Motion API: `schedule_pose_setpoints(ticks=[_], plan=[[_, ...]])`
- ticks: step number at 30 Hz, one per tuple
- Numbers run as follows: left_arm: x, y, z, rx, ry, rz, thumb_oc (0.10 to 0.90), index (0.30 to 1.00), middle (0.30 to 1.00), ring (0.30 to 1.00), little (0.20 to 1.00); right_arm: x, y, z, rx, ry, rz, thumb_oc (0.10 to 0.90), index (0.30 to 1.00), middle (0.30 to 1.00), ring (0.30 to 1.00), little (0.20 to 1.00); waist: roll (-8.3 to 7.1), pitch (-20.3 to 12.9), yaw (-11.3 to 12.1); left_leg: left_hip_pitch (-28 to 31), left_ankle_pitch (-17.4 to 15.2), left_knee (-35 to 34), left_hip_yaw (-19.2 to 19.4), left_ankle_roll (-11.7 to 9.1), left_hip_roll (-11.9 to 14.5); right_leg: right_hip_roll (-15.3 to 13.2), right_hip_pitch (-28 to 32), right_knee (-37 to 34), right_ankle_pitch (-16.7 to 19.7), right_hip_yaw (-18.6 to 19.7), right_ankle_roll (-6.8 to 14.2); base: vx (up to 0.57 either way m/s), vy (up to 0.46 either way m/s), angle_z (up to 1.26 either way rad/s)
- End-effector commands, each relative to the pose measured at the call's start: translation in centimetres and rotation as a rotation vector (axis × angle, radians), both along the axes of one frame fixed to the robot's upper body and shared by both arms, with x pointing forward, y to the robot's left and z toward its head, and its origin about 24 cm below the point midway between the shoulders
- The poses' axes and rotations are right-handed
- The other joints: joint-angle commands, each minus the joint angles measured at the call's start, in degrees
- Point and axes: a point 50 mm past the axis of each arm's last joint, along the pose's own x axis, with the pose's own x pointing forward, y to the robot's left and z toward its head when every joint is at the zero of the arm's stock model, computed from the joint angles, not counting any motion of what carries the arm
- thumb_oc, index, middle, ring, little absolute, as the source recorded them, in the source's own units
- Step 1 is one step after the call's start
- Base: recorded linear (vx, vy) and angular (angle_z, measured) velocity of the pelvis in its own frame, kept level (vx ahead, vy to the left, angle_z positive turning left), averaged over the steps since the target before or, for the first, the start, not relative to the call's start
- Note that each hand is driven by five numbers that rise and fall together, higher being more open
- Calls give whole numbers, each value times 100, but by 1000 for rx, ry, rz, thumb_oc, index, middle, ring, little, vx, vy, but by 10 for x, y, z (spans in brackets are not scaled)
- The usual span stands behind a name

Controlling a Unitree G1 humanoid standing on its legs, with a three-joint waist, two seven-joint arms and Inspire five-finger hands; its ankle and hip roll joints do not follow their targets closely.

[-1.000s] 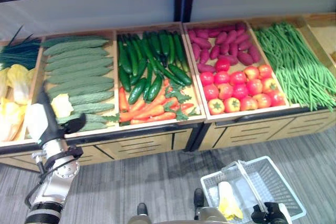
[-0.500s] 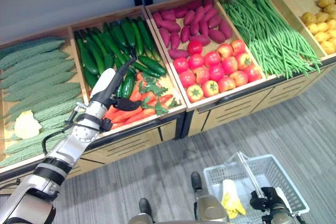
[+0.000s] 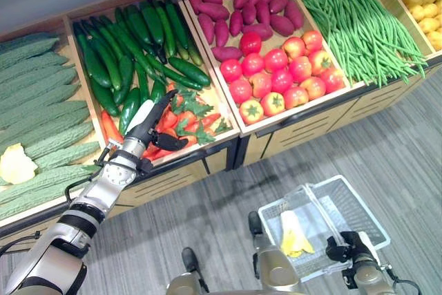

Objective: Get the vegetables into the basket

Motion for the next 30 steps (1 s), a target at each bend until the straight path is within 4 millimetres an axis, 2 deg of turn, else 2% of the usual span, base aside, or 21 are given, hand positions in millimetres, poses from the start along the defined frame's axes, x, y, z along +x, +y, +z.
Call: schedule_pose_setpoints(ticks=[1,9,10,11,12,14,18,19,20,26,30], plan=[[21,3,76,-2,-292,6,900,1000,1000,1000,1000,13,-17,18,-86,-71,47,400,300,300,300,300,-275,-140,59,141,-9,10,-202,-252,175,-402,393,209,-600,-146,648,0,0,0],[22,13,52,58,-194,60,900,1000,1000,1000,1000,18,-18,20,-92,-78,56,400,300,300,300,300,-283,-60,64,121,15,10,-171,-262,195,-373,353,213,-590,-126,632,0,0,0],[22,19,37,97,-135,93,576,547,547,547,547,19,-18,21,-96,-85,57,400,300,300,300,300,-296,-38,52,112,21,10,-157,-265,202,-358,324,216,-576,-100,629,0,0,0],[22,20,33,108,-121,106,433,347,347,347,347,20,-18,21,-97,-86,58,400,300,300,300,300,-299,-33,53,110,23,10,-145,-267,205,-353,313,219,-576,-92,626,0,0,0],[23,23,25,140,-89,126,400,300,300,300,300,21,-17,21,-98,-88,60,400,300,300,300,300,-303,-23,52,106,31,10,-135,-269,210,-347,298,226,-576,-86,622,0,0,0],[22,28,11,229,-33,146,400,300,300,300,300,23,-19,22,-106,-86,59,400,300,300,300,300,-315,-12,49,108,32,10,-108,-271,223,-335,285,227,-580,-63,619,0,0,0],[21,31,-1,276,14,172,400,300,300,300,300,26,-19,24,-112,-95,66,400,300,300,300,300,-334,7,33,120,28,10,-67,-271,234,-315,261,240,-580,-39,617,-2,2,-4],[20,37,-12,323,56,209,400,300,300,300,300,28,-19,25,-119,-100,67,400,300,300,300,300,-347,14,14,140,25,10,-31,-273,239,-300,251,241,-579,-8,616,3,7,-12],[20,37,-14,328,61,218,400,300,300,300,300,28,-19,25,-123,-100,71,400,300,300,300,300,-350,18,11,150,24,10,-18,-277,248,-293,249,241,-580,0,616,3,7,-13],[19,43,-18,351,59,279,400,300,300,300,300,28,-18,25,-131,-103,77,400,300,300,300,300,-380,7,-1,215,12,10,34,-283,267,-268,284,238,-594,35,605,5,-2,-9],[24,43,-6,341,-8,313,400,300,300,300,300,25,-20,24,-137,-96,61,400,300,300,300,300,-375,-24,10,248,-3,10,37,-286,263,-265,336,235,-619,28,604,9,4,-6]])
